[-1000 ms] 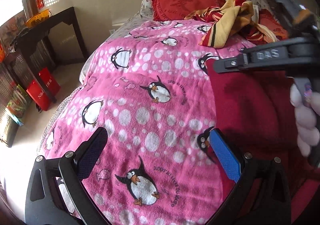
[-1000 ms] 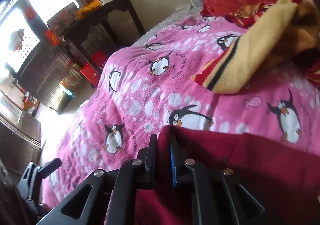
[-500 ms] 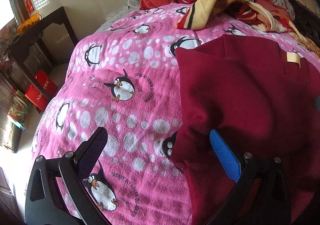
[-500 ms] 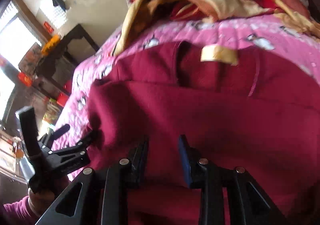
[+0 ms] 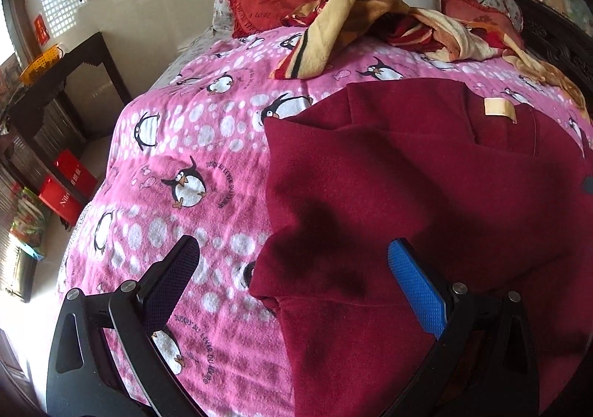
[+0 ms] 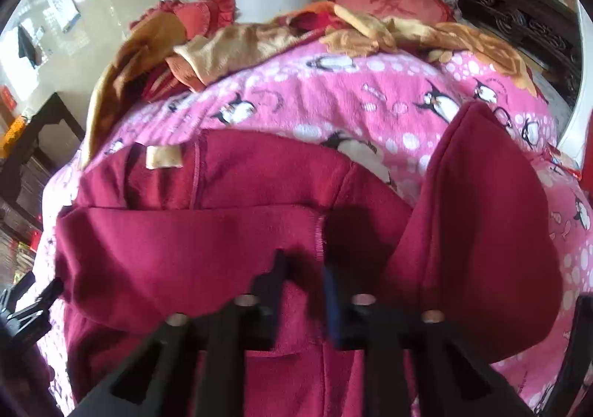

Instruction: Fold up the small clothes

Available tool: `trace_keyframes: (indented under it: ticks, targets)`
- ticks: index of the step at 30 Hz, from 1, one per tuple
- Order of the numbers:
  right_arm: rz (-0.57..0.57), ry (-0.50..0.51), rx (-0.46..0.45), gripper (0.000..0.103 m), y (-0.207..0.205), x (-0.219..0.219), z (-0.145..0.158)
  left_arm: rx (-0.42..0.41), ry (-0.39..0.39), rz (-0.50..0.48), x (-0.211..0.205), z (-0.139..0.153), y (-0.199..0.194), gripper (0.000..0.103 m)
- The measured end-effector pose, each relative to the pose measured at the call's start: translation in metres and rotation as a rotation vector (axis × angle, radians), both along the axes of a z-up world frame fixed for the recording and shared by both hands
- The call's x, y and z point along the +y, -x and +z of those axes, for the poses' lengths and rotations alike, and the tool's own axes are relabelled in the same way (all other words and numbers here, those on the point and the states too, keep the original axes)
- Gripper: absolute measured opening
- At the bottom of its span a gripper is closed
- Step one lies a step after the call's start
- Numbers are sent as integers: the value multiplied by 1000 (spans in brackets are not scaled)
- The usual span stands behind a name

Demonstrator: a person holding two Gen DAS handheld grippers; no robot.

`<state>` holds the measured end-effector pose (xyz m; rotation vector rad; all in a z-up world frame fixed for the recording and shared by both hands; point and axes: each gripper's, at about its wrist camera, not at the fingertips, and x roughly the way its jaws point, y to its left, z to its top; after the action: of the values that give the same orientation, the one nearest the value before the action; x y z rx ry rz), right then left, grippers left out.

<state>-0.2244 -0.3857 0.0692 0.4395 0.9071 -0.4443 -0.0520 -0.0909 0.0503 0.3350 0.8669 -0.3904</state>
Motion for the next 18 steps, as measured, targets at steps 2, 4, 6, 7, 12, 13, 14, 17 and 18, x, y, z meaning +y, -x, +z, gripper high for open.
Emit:
trace_keyframes:
  ticks: [2,4,6,7,12,13,14,17,18]
  targets:
    - [5,14,-39,5,6,0,8,12,0,1,-4,-4,-2,102]
    - [6,45,-16,5,1,0,4,31,-3,5,-9,-10,-4,102]
    - [8,67,23,6,-10,-2,-8,53,-17,9,-13,-17,-6,102]
    - [2,67,38,6,-12,-3,-12,61,-19,8,-14,-19,-6,102]
    - [-27,46,-1,9,4,-2,4,71,-9,-8,-15,-16,-2,102]
    - [-29,45,-8,9,7,0,8,68,-7,-12,-16,-14,0,102]
    - [-33,45,-20,10,10,2,11,63,-2,-16,-17,-12,2,102]
    - [-23,38,-69,24,19,14,21,59,16,-29,-21,-6,6,102]
    - [-15,33,-81,27,20,17,22,60,19,-31,-22,-6,7,102]
